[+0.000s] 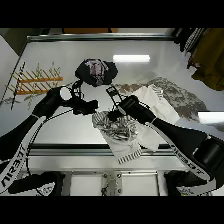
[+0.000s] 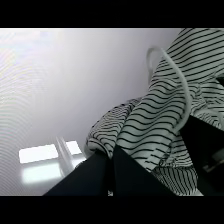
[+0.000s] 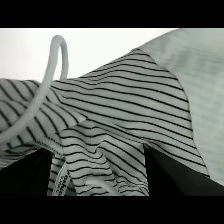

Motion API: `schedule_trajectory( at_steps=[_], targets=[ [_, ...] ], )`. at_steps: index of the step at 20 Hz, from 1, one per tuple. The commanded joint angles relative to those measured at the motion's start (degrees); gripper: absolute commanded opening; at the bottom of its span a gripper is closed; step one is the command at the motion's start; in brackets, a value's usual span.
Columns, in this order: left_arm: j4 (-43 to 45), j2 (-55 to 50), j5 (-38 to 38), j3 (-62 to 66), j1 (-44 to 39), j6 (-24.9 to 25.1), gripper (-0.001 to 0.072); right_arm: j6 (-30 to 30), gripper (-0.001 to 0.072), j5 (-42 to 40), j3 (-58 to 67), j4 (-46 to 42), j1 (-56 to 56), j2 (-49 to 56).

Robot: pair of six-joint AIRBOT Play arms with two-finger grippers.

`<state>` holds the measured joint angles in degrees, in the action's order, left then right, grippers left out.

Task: Fold the clothes and pants, and hang the long-sleeved shirts on hangers.

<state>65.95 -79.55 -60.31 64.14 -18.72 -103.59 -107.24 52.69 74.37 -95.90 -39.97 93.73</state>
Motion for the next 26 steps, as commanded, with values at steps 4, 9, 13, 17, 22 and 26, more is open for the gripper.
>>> schedule_trajectory(
  at_steps=[4,9,13,17,22,26],
  targets=[
    [0.0,6.6,-4.6,0.0,-0.1,2.1,0.0013,-11.7,0.0587,7.7,0.0,-14.4,-0.1,0.6],
    [0.6,10.4,-5.7,0.0,0.0,3.0,0.0013,-12.0,0.0585,14.3,0.0,-23.6,-0.1,-1.8],
    [0.6,10.2,-7.1,-0.1,0.0,4.3,0.0012,-11.5,0.0586,15.5,0.0,-26.3,-0.1,-6.0],
    [0.0,10.2,-6.8,-3.1,0.0,4.3,0.0013,-11.5,0.0589,12.8,0.0,-25.8,-0.1,-9.7],
    [0.0,11.0,-7.2,-3.8,-0.3,4.3,0.0013,-11.6,0.0590,8.6,-0.1,-24.4,-0.1,-4.9],
    [0.5,13.7,-7.0,-3.8,-0.2,4.3,0.0012,-12.2,0.0590,9.4,-0.1,-24.3,1.4,0.2]
  ],
)
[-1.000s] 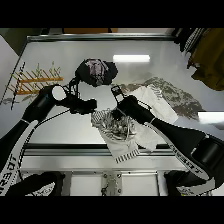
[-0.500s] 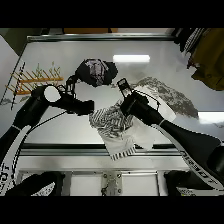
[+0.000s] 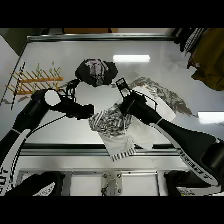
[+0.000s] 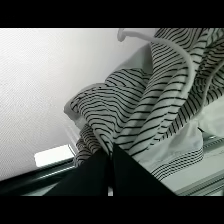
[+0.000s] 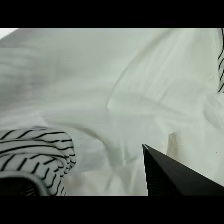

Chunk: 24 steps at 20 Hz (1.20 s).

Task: Fold the clothes and pants, and hang the long-sleeved shirts on hangers.

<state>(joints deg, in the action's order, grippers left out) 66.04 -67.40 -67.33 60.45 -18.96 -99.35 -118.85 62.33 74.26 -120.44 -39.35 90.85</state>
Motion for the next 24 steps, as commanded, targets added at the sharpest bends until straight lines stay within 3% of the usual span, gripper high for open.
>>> schedule_trajectory(
  at_steps=[1,5,6,7,8,11,15,19,24],
  targets=[
    [0.4,2.0,0.0,-0.1,0.0,0.0,0.0013,-0.6,0.0590,-0.2,0.0,0.2,1.0,3.8],
    [0.4,2.3,0.0,-0.2,0.0,0.0,0.0013,-0.6,0.0581,-0.5,0.0,0.7,1.1,5.3],
    [0.5,2.3,0.3,-0.1,0.0,0.0,0.0013,-0.5,0.0432,-0.6,0.0,0.3,1.3,5.1],
    [0.4,2.4,0.7,-0.1,0.3,0.0,0.0012,-0.3,0.0126,-0.6,0.0,-0.6,1.5,4.5],
    [0.4,2.4,0.9,0.6,0.8,0.0,0.0012,0.6,0.0032,-0.5,0.1,-1.1,2.0,3.4],
    [0.0,2.6,-2.4,9.3,4.0,0.0,0.0012,7.9,0.0021,2.2,2.6,-1.0,5.1,-5.6],
    [-2.1,5.5,-6.0,29.0,3.5,0.0,0.0012,18.3,0.0020,15.2,14.9,-0.4,7.3,-21.7],
    [-2.8,9.9,-3.3,43.9,-2.8,-0.3,0.0012,18.3,0.0019,19.8,26.7,4.2,7.3,-35.5],
    [-2.5,12.5,-2.4,50.0,-10.0,-2.0,0.0012,13.0,0.0019,22.6,29.7,6.5,7.4,-43.1]
  ],
)
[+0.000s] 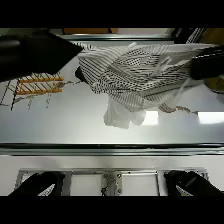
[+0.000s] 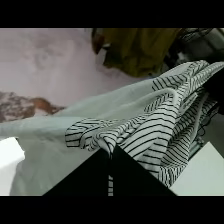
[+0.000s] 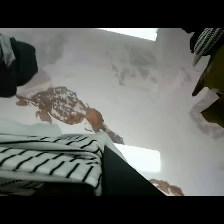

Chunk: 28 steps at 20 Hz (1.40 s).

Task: Fold the clothes and pants, and hang the long-sleeved shirts on hangers.

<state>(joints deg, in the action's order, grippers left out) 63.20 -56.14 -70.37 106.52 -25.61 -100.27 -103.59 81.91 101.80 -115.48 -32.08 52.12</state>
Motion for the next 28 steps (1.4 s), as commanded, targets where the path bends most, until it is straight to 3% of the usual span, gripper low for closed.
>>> schedule_trajectory(
  at_steps=[1,4,6,8,12,15,19,22,23,24,25,28],
  targets=[
    [0.4,0.9,-0.5,3.8,-3.6,-1.1,0.0012,-2.3,0.0019,4.7,2.1,1.6,0.1,-4.2],
    [5.7,-2.8,-11.9,3.7,-3.6,-4.4,0.0013,0.6,0.0016,10.5,2.1,3.6,0.2,-0.7],
    [10.1,-6.3,-20.6,1.1,-3.6,-4.5,0.0012,5.3,0.0016,13.3,2.0,8.2,0.2,3.3],
    [13.9,-8.0,-24.5,-6.5,-3.6,-3.4,0.0012,9.3,0.0015,16.0,0.3,12.7,0.3,7.4],
    [14.3,-5.5,-16.4,-32.5,-3.6,-3.0,0.0012,12.9,0.0015,16.0,-14.8,27.8,3.0,10.6],
    [7.7,-6.1,-10.6,-46.9,-1.7,-3.0,0.0012,11.2,0.0016,12.6,-25.1,26.2,6.0,12.6],
    [-4.3,-11.3,-7.5,-52.0,2.0,3.8,0.0013,6.4,0.0019,11.6,-26.6,26.3,8.4,16.7],
    [-6.3,-14.1,-7.8,-49.0,4.3,7.8,0.0013,4.5,0.0019,9.9,-26.6,26.8,8.4,17.4],
    [-6.3,-14.6,-7.9,-47.5,5.2,8.8,0.0101,4.2,0.0019,9.5,-26.6,26.8,8.4,17.4],
    [-6.3,-14.7,-8.0,-45.6,6.2,9.5,0.0474,4.1,0.0019,9.4,-26.6,26.8,8.4,17.4],
    [-6.3,-14.6,-7.8,-43.6,7.1,9.7,0.0675,4.1,0.0020,9.2,-26.6,26.8,8.4,17.4],
    [-6.2,-14.6,-7.9,-36.3,11.6,9.7,0.0687,4.1,0.0020,8.0,-26.6,26.8,8.4,17.4]
  ],
)
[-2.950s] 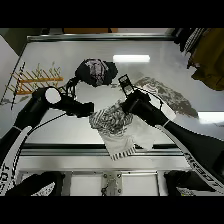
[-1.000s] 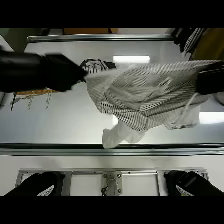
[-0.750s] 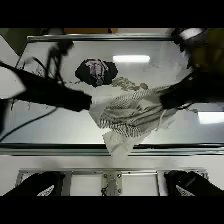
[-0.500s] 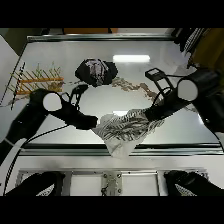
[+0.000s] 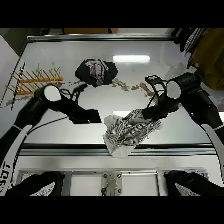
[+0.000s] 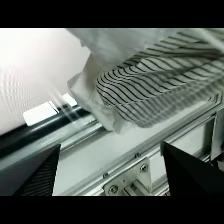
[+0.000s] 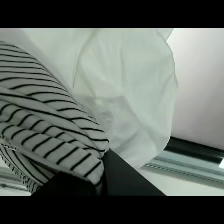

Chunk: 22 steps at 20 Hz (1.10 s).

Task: Fold the clothes and pants, and hang the long-sleeved shirts on hangers.

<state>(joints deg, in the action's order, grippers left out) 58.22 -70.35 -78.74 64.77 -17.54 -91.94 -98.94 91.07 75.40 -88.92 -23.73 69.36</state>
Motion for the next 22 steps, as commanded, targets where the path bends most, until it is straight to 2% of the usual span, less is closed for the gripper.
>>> schedule_trajectory(
  at_steps=[1,4,8,11,18,22],
  targets=[
    [-1.0,-0.4,0.4,7.5,5.0,1.4,0.0687,-0.5,0.0020,-1.1,-0.2,0.3,0.1,0.2],
    [5.2,-0.5,1.7,11.9,9.4,1.4,0.0687,-0.5,0.0020,-1.1,-0.2,0.3,0.1,0.2],
    [25.0,-1.0,8.9,12.7,13.1,1.1,0.0686,-0.5,0.0020,-1.1,-0.2,0.3,0.1,0.2],
    [36.0,-5.0,14.3,12.8,15.5,1.1,0.0686,-0.5,0.0020,-1.1,-0.2,0.3,0.1,0.2],
    [54.0,-21.0,24.7,13.1,17.7,0.1,0.0687,-0.5,0.0020,-1.1,-0.2,0.3,0.1,0.2],
    [59.3,-30.0,24.3,18.5,18.9,-1.5,0.0686,-0.5,0.0020,-1.1,-0.2,0.3,0.1,0.2]
  ],
)
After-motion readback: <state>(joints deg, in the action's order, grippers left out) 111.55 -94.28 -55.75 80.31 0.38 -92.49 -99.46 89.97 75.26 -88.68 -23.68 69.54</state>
